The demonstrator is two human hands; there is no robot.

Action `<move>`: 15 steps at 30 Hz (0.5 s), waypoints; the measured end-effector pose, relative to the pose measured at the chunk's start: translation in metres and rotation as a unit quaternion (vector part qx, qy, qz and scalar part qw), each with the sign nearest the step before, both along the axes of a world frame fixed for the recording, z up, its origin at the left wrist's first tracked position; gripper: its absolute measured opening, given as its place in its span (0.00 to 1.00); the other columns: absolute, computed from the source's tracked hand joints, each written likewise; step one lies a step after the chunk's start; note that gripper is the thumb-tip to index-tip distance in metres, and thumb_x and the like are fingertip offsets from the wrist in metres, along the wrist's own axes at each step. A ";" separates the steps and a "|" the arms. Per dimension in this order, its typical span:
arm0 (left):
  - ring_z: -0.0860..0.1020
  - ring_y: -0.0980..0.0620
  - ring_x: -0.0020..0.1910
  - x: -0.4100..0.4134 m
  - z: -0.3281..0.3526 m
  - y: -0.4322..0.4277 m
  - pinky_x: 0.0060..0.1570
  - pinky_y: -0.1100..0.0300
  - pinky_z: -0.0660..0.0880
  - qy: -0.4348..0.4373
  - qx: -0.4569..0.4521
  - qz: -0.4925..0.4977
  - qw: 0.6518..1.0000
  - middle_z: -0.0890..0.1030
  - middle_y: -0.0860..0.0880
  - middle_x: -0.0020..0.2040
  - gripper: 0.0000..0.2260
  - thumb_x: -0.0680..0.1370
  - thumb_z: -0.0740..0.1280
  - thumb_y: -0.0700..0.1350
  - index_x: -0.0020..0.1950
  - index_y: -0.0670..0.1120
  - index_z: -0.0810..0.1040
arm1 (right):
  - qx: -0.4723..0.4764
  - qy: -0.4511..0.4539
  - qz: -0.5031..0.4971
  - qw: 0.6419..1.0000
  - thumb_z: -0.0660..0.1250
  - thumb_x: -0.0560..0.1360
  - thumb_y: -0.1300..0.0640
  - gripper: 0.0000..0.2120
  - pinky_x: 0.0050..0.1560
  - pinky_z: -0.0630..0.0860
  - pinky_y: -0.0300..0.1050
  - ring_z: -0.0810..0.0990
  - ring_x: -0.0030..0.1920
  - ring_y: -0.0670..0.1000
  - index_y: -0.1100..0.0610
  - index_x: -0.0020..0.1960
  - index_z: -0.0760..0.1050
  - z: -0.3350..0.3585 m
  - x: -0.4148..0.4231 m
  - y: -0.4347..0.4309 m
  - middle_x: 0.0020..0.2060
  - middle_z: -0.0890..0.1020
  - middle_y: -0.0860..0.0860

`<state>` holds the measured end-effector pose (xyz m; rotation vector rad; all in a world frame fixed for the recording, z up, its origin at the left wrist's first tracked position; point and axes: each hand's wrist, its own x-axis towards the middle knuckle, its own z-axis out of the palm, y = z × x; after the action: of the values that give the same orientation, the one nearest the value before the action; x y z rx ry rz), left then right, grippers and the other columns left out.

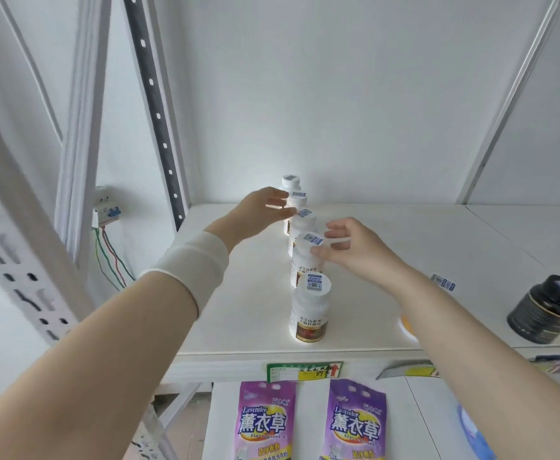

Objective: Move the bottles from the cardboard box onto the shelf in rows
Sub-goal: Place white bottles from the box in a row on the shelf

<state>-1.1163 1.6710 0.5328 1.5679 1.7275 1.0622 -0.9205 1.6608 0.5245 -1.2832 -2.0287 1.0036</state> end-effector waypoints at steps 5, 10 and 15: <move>0.72 0.48 0.64 0.006 0.035 -0.058 0.63 0.54 0.69 0.324 0.020 0.091 0.941 0.74 0.48 0.65 0.19 0.78 0.65 0.50 0.68 0.48 0.70 | 0.136 -0.109 0.004 0.985 0.65 0.74 0.46 0.29 0.62 0.67 0.44 0.71 0.66 0.52 0.58 0.69 0.63 0.041 0.005 -0.019 0.68 0.70 0.52; 0.71 0.45 0.64 0.031 0.045 -0.144 0.60 0.52 0.68 0.563 -0.009 0.157 0.812 0.72 0.45 0.65 0.20 0.79 0.61 0.51 0.70 0.47 0.67 | 0.276 -0.251 0.047 0.927 0.61 0.77 0.48 0.25 0.62 0.67 0.49 0.67 0.67 0.58 0.59 0.70 0.62 0.050 0.004 -0.078 0.67 0.68 0.57; 0.71 0.44 0.64 0.040 0.033 -0.231 0.60 0.53 0.69 0.601 -0.050 0.198 0.773 0.73 0.45 0.64 0.20 0.80 0.60 0.51 0.69 0.45 0.67 | 0.350 -0.291 0.115 0.883 0.58 0.79 0.48 0.25 0.63 0.66 0.49 0.66 0.68 0.57 0.58 0.72 0.60 0.032 -0.008 -0.150 0.69 0.66 0.57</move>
<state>-1.0764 1.4403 0.5661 2.0155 2.9564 -0.0788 -0.9289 1.5112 0.5570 -1.0050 -2.6754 -0.1214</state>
